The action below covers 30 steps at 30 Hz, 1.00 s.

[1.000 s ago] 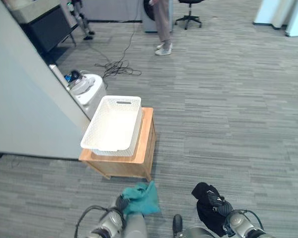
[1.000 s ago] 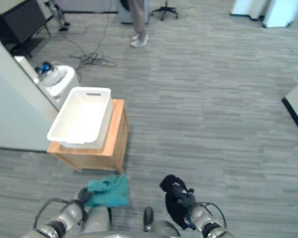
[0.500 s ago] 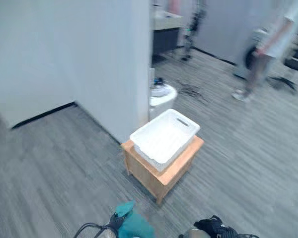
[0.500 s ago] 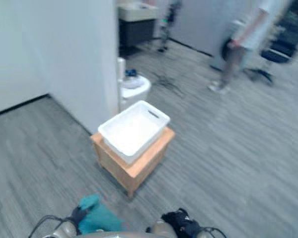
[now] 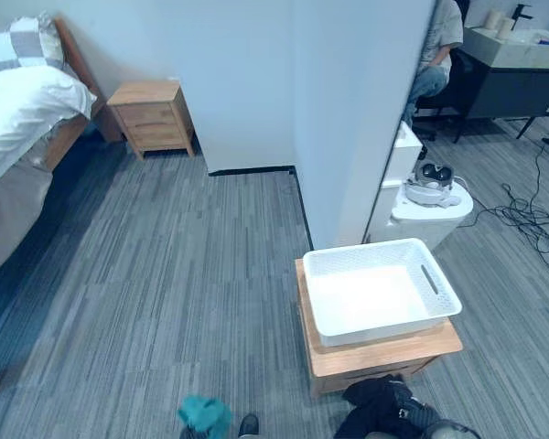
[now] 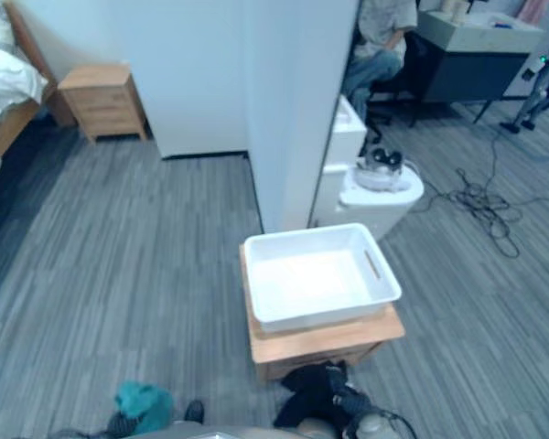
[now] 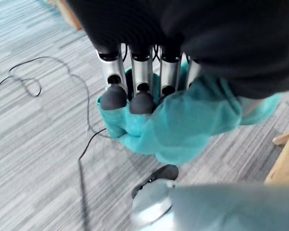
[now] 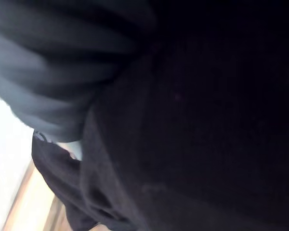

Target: Tidy up the quilt and then pick up the clothes from the bed and put them into the laundry hamper.

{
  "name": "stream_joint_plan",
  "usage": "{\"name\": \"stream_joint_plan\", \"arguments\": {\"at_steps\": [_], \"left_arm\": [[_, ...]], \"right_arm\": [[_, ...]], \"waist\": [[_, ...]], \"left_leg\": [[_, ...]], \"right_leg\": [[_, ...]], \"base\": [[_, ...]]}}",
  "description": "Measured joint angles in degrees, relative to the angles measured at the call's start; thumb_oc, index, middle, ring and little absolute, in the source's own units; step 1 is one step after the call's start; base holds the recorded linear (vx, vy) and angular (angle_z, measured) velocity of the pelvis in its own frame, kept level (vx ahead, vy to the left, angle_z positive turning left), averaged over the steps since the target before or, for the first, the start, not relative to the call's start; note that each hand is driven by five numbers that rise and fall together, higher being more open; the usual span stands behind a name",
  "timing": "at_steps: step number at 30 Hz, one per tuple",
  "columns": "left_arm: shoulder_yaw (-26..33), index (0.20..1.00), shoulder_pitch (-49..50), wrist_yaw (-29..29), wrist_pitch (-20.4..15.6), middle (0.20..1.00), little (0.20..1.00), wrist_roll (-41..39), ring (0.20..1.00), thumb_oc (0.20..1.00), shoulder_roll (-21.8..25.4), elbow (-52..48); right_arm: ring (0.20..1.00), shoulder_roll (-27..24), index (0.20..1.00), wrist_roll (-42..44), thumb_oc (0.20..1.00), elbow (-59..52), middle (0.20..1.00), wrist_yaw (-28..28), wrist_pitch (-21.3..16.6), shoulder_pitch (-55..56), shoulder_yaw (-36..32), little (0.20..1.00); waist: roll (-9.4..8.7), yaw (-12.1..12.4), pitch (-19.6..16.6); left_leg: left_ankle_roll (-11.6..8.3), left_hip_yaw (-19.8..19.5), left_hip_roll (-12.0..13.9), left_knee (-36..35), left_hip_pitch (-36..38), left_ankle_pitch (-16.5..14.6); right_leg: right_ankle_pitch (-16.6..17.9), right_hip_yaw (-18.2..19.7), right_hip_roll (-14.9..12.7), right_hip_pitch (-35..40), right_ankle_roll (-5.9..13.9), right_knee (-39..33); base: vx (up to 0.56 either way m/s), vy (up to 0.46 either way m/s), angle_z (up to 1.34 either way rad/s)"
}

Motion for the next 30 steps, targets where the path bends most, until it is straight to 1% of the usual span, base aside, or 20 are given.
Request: {"name": "stream_joint_plan", "arguments": {"at_steps": [1,2,3,4,6,8,9,10,11,14,15,17,19,22,23,24,25,26,28,30], "left_arm": [[-0.18,0.200,-0.71,0.01,0.03,0.200,0.200,0.01,0.200,0.200,-0.69,0.64],[-0.12,0.200,-0.69,0.06,0.14,0.200,0.200,0.02,0.200,0.200,-1.56,0.88],[-0.22,0.200,-1.88,0.23,0.29,0.200,0.200,0.02,0.200,0.200,-1.87,0.95],[-0.48,0.200,-3.01,0.43,0.50,0.200,0.200,0.43,0.200,0.200,-0.85,0.89],[-2.44,0.200,-4.16,1.13,1.65,0.200,0.200,0.45,0.200,0.200,0.64,-0.54],[-1.37,0.200,-4.19,0.64,1.63,0.200,0.200,0.59,0.200,0.200,0.81,-1.27],[-1.28,0.200,-4.85,0.44,1.74,0.200,0.200,0.52,0.200,0.200,-0.03,-1.72],[-1.37,0.200,-5.02,0.27,1.53,0.200,0.200,0.91,0.200,0.200,-0.41,-1.83],[-1.86,0.200,-5.54,0.18,1.30,0.200,0.200,1.37,0.200,0.200,-0.54,-3.33],[-5.97,0.200,-8.20,-0.19,1.50,0.200,0.200,5.43,0.200,0.200,2.58,-4.89],[-6.07,0.200,-9.02,-0.46,1.51,0.200,0.200,5.91,0.200,0.200,3.23,-5.28],[-6.52,0.200,-8.21,-0.86,1.53,0.200,0.200,7.53,0.200,0.200,3.19,-5.89],[-6.60,0.200,-8.43,-0.91,1.70,0.200,0.200,7.77,0.200,0.200,3.41,-5.99],[-7.11,0.200,-9.86,-0.74,1.62,0.200,0.200,7.82,0.200,0.200,4.01,-6.63],[-7.60,0.200,-9.98,-0.76,1.52,0.200,0.200,7.87,0.200,0.200,3.97,-7.52],[-8.80,0.200,-10.45,-0.74,1.20,0.200,0.200,8.91,0.200,0.200,3.88,-9.19],[-8.57,0.200,-10.67,-0.78,0.42,0.200,0.200,9.54,0.200,0.200,4.21,-9.71],[-8.51,0.200,-10.63,-0.76,0.35,0.200,0.200,9.75,0.200,0.200,4.50,-9.72],[-7.88,0.200,-9.61,-0.67,0.33,0.200,0.200,9.86,0.200,0.200,3.96,-9.43],[-5.70,0.200,-7.40,0.06,0.28,0.200,0.200,9.61,0.200,0.200,3.44,-10.87]], "right_arm": [[0.200,-0.40,0.200,0.00,0.200,-0.35,0.200,-0.05,-0.04,-0.04,-0.29,0.200],[0.200,-1.15,0.200,0.00,0.200,-0.67,0.200,0.06,0.06,-0.26,-0.12,0.200],[0.200,-1.10,0.200,0.00,0.200,-1.65,0.200,-0.14,-0.03,-0.21,-0.63,0.200],[0.200,-0.65,0.200,-0.03,0.200,-2.15,0.200,-0.23,0.03,-0.28,-0.27,0.200],[0.200,-0.41,0.200,0.13,0.200,-1.91,0.200,-0.27,-0.08,-0.18,-0.68,0.200],[0.200,-2.58,0.200,0.32,0.200,-3.74,0.200,-1.39,0.70,-1.34,-0.20,0.200],[0.200,-3.92,0.200,0.24,0.200,-5.96,0.200,-1.30,0.85,-0.45,0.53,0.200],[0.200,-5.52,0.200,-0.28,0.200,-7.56,0.200,-1.27,0.80,0.30,0.60,0.200],[0.200,-7.77,0.200,-1.03,0.200,-10.04,0.200,-1.11,1.13,1.57,1.32,0.200],[0.200,-7.74,0.200,-4.46,0.200,-15.10,0.200,-0.65,1.33,2.24,2.87,0.200],[0.200,-7.92,0.200,-5.47,0.200,-16.50,0.200,-0.55,1.38,2.28,1.95,0.200],[0.200,-10.69,0.200,-7.61,0.200,-23.19,0.200,-0.73,1.35,1.61,0.64,0.200],[0.200,-14.38,0.200,-9.44,0.200,-33.20,0.200,-1.06,1.25,1.26,-2.18,0.200],[0.200,-17.89,0.200,-10.32,0.200,-44.03,0.200,-2.39,0.31,1.54,-6.65,0.200],[0.200,-19.18,0.200,-11.27,0.200,-47.98,0.200,-2.80,0.60,2.25,-7.85,0.200],[0.200,-23.24,0.200,-12.57,0.200,-54.14,0.200,-3.28,-0.41,2.38,-8.56,0.200],[0.200,-25.06,0.200,-13.85,0.200,-57.14,0.200,-3.55,-2.02,1.46,-10.34,0.200],[0.200,-25.52,0.200,-14.17,0.200,-57.87,0.200,-3.93,-2.28,0.65,-10.84,0.200],[0.200,-26.04,0.200,-14.55,0.200,-58.10,0.200,-5.17,-2.73,-2.74,-11.04,0.200],[0.200,-31.39,0.200,-16.70,0.200,-62.81,0.200,-5.10,-3.35,-4.37,-10.57,0.200]], "waist": [[-0.57,-1.19,0.30],[-1.23,-0.73,0.57],[-2.07,-1.20,1.34],[-3.21,-1.91,2.24],[-5.28,-1.54,3.55],[-6.35,-2.07,4.14],[-5.21,-2.93,4.04],[-3.44,-3.46,3.82],[0.89,-4.50,3.42],[-2.92,-4.90,2.15],[-5.09,-5.72,1.97],[-5.81,-6.02,2.28],[-6.05,-7.49,2.71],[-5.94,-8.08,2.75],[-5.59,-8.16,2.66],[-4.80,-9.25,2.77],[-6.05,-9.16,2.16],[-6.69,-9.33,1.91],[-4.80,-8.74,1.63],[-2.71,-7.57,1.58]], "left_leg": [[-1.32,1.32,0.99,2.95,-1.85,-0.05],[-1.02,1.71,0.22,4.61,-3.77,4.69],[-3.26,2.25,1.43,8.06,-6.26,5.52],[-4.19,7.39,2.18,12.10,-8.76,9.93],[-3.86,13.93,3.35,17.71,-10.83,11.78],[-2.39,16.38,-4.10,18.79,-11.62,0.98],[-1.32,18.19,-6.67,15.05,-10.78,-1.35],[1.23,21.36,-7.49,12.70,-9.71,-1.11],[7.14,24.30,-6.57,6.10,-7.83,-4.49],[3.80,23.45,-8.85,-2.09,-5.21,-4.33],[4.44,23.76,-10.12,-2.00,-4.67,-3.73],[6.39,23.33,-9.88,-3.20,-3.47,-2.44],[6.21,23.05,-9.21,-6.60,-1.14,-2.21],[5.92,21.56,-8.14,-7.47,-2.12,-1.80],[4.82,19.85,-8.09,-7.72,-3.00,-1.03],[5.59,17.24,-8.34,-7.40,-4.74,1.09],[5.10,16.24,-9.92,-8.10,-5.31,2.20],[5.23,16.18,-10.59,-8.11,-5.25,2.76],[5.13,15.71,-9.44,-8.15,-4.67,3.55],[4.36,16.29,-8.31,-8.14,-3.99,3.93]], "right_leg": [[-0.01,0.32,-0.48,-0.37,-0.87,0.38],[0.33,-0.74,0.40,0.17,-1.82,0.32],[-0.53,-0.95,-0.42,-0.45,-3.14,0.92],[-0.76,-3.01,-0.31,-0.44,-4.14,1.58],[-1.06,-2.77,0.03,-0.08,-4.87,1.34],[-0.95,-2.12,-1.37,0.46,-5.77,0.16],[-1.34,-2.40,-2.17,1.16,-5.27,-0.57],[-1.38,-2.99,-1.16,1.34,-5.18,-0.56],[-1.12,-4.40,3.05,2.04,-4.69,-0.17],[-2.57,-4.48,2.59,1.11,-4.16,2.13],[-2.38,-4.39,1.46,0.59,-4.49,1.78],[-2.57,-4.02,2.12,-0.74,-3.11,5.77],[-5.22,-1.08,2.55,-4.51,3.83,16.65],[-6.88,2.70,4.11,-6.74,2.56,22.08],[-7.65,5.04,4.60,-5.73,1.28,19.27],[-8.12,8.70,4.35,-3.31,0.44,11.70],[-7.91,10.17,2.40,0.08,0.52,5.54],[-6.82,10.38,1.24,1.39,0.59,3.81],[-5.09,9.50,1.76,2.61,-0.22,1.62],[-4.24,8.47,2.55,4.42,-0.36,-0.47]], "base": [[0.01,-0.321,-0.10],[0.01,-0.318,0.20],[0.11,-0.396,0.38],[0.12,-0.330,0.41],[0.16,-0.281,-0.04],[0.20,-0.198,-0.33],[0.09,-0.045,0.09],[0.12,-0.026,0.39],[0.22,-0.078,0.49],[0.14,-0.024,0.47],[0.12,0.043,0.33],[0.05,0.009,-0.13],[0.06,-0.050,-0.09],[0.11,-0.087,0.37],[0.13,-0.102,0.72],[0.06,-0.077,0.83],[0.07,-0.073,0.73],[0.06,-0.091,0.44],[0.06,-0.132,0.13],[0.07,-0.132,0.00]]}}
